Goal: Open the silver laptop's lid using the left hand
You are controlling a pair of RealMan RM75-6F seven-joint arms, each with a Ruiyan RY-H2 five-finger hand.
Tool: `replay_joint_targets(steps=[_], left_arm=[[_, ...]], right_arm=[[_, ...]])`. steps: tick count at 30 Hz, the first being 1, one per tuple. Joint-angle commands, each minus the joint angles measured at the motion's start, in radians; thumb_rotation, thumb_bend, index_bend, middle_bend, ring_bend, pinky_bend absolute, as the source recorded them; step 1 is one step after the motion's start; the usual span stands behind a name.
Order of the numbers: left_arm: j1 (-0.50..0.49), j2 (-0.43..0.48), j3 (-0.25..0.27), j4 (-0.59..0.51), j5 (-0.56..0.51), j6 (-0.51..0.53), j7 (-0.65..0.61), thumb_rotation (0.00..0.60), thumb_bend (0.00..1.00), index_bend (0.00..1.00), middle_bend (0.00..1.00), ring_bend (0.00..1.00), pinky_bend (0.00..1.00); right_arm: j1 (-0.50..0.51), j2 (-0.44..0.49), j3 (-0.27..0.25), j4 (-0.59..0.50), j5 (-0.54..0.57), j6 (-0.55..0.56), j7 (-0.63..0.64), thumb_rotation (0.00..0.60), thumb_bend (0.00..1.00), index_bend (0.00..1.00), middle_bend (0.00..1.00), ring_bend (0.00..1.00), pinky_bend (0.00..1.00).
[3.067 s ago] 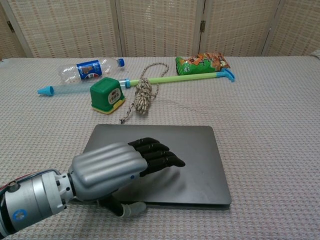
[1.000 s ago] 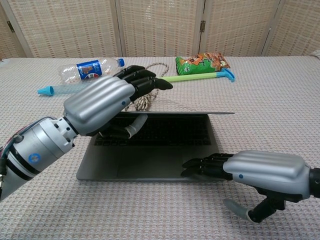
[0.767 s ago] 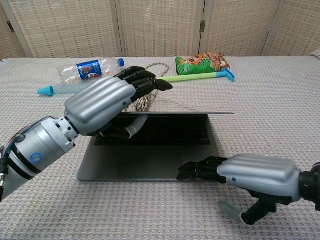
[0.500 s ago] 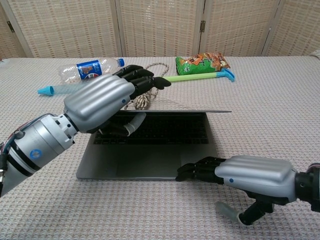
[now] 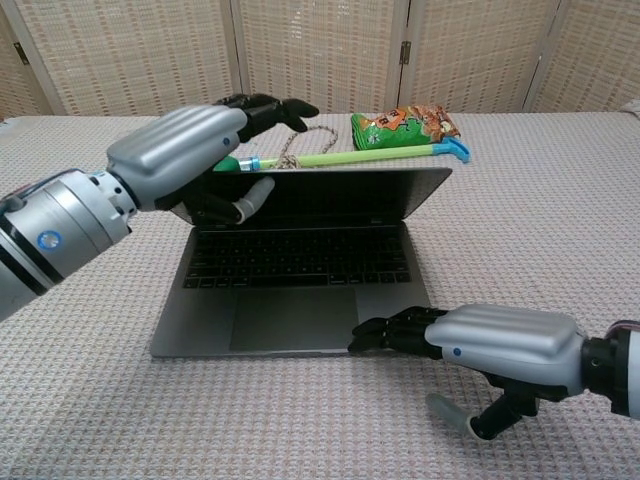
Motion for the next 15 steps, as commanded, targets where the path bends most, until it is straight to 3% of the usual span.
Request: replay_joint_targets(steps=[1, 15], left_arm=[[-0.009, 0.032, -0.033, -0.036, -0.038, -0.023, 0.014, 0.6, 0.64, 0.07, 0.14, 0.0, 0.0], [-0.041, 0.145, -0.104, -0.108, -0.179, -0.119, 0.11, 0.6, 0.56, 0.0, 0.01, 0.0, 0.0]], right_arm=[[0.003, -0.004, 0.002, 0.001, 0.005, 0.0, -0.002, 0.6, 0.69, 0.0, 0.0, 0.02, 0.0], [0.018, -0.016, 0.01, 0.002, 0.035, -0.005, -0.005, 0.6, 0.69, 0.0, 0.0, 0.02, 0.0]])
